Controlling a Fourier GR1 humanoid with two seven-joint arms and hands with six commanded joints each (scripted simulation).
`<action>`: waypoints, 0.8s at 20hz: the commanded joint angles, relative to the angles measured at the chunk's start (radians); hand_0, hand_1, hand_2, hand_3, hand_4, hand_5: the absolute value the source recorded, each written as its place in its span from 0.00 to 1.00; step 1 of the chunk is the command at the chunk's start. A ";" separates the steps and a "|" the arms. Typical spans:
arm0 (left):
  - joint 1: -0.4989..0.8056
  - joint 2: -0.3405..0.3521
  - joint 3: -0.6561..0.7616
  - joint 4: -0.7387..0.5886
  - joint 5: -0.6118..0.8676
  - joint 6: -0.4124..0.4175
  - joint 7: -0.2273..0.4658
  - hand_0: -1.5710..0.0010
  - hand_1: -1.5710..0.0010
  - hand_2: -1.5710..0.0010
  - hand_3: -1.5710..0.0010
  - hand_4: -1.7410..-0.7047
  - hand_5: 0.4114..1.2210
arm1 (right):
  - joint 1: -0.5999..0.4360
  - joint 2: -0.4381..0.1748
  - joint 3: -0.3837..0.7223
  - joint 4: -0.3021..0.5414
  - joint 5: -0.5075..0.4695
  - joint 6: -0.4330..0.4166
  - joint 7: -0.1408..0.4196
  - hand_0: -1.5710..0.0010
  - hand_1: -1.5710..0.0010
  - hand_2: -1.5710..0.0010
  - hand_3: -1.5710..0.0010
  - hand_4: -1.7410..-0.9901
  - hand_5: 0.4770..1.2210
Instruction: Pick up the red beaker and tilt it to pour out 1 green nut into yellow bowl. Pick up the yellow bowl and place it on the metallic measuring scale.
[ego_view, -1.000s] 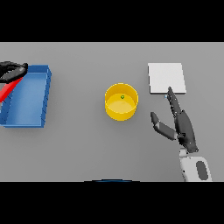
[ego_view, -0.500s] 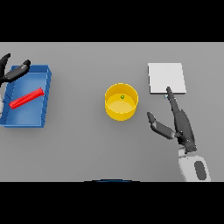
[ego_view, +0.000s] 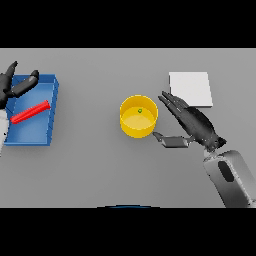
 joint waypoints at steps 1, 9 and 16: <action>0.005 -0.003 0.000 -0.018 0.007 -0.002 0.001 1.00 1.00 1.00 1.00 0.90 0.34 | -0.026 -0.022 0.029 0.018 0.034 0.023 -0.019 1.00 1.00 1.00 1.00 0.79 0.21; 0.000 0.015 0.011 0.001 0.013 -0.022 -0.009 1.00 1.00 1.00 1.00 0.90 0.35 | -0.235 -0.068 0.200 0.172 0.188 0.134 -0.139 1.00 1.00 1.00 1.00 0.78 0.22; 0.005 0.015 0.010 -0.002 0.012 -0.025 -0.009 1.00 1.00 1.00 1.00 0.90 0.36 | -0.364 -0.038 0.300 0.329 0.248 0.216 -0.187 1.00 1.00 1.00 1.00 0.77 0.25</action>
